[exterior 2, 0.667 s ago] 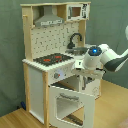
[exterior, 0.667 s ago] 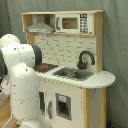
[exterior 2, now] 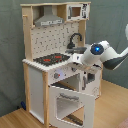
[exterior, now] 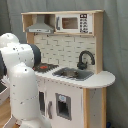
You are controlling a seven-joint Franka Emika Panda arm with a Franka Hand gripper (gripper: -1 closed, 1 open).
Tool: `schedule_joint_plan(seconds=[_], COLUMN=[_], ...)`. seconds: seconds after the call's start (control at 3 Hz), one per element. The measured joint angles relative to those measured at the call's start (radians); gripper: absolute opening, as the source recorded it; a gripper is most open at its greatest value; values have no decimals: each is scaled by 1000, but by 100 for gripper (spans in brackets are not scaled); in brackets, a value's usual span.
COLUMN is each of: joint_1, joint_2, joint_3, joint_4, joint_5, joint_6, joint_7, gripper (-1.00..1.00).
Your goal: Play with the kitchen
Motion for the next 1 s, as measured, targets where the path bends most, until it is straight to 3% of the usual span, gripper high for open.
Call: schedule_joint_plan(seconds=[0.67,1.0], joint_1=[82,149], joint_2=[-2,-15], joint_3=[1,3], joint_4=[73,108], joint_5=[-179,-257], joint_6=[-73,-124], joint_7=[24,40], gripper=[100,100])
